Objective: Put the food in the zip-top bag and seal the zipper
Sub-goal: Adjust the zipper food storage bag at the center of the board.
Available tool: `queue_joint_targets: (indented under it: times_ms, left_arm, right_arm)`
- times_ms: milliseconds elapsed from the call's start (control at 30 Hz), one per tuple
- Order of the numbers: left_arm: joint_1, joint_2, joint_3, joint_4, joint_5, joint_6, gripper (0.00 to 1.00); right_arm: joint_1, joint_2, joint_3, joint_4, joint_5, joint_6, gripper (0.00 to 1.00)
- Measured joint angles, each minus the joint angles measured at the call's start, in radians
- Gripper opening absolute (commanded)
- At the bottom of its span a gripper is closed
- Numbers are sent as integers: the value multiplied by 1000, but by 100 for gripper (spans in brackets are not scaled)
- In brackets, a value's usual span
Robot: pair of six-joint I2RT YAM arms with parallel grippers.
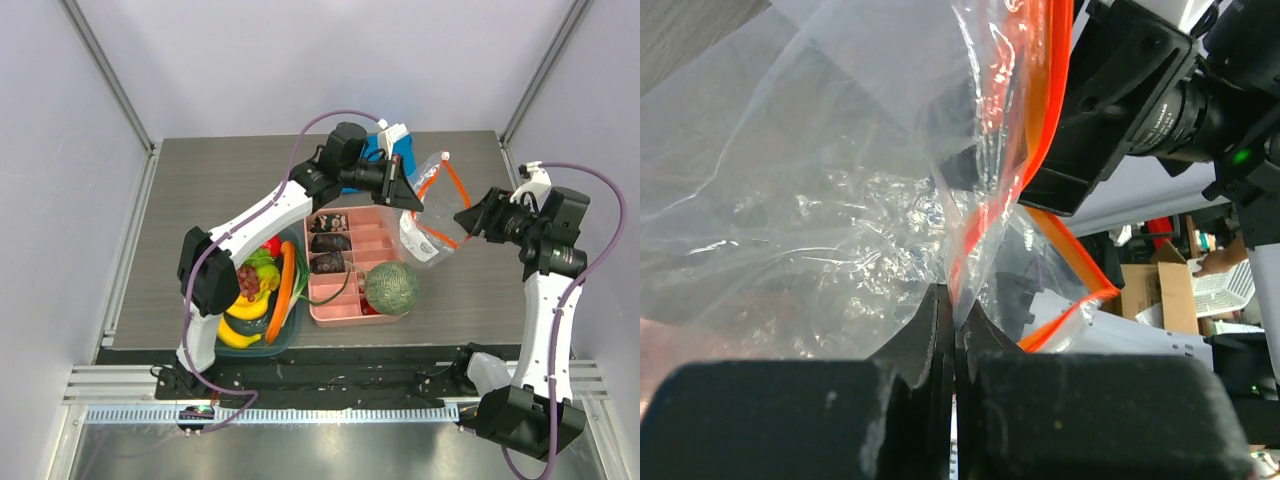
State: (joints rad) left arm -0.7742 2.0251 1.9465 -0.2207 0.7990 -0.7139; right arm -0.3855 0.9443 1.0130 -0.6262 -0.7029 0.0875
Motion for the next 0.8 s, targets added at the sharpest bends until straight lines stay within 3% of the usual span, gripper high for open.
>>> queue_joint_targets:
  times_ms: [200,400,533,600,733,767,800]
  left_arm:
    - [-9,-3,80,-66,-84,39,0]
    - [-5,-37,87,-149,-151,109,0]
    - [-11,-53,93,-198,-158,172,0]
    - [-23,-53,111,-239,-175,212,0]
    - [-48,-53,147,-303,-175,278,0]
    - [-52,-53,153,-309,-164,288,0]
    - [-56,-53,156,-313,-147,302,0]
  right_arm:
    - [0,2,120,27,-57,6,63]
    - [0,-37,233,107,-113,30,84]
    - [14,-37,265,128,-131,27,89]
    - [26,-21,282,115,-139,20,89]
    - [77,10,265,78,-137,-5,77]
    - [92,14,251,65,-132,-11,73]
    - [117,19,232,48,-124,-18,59]
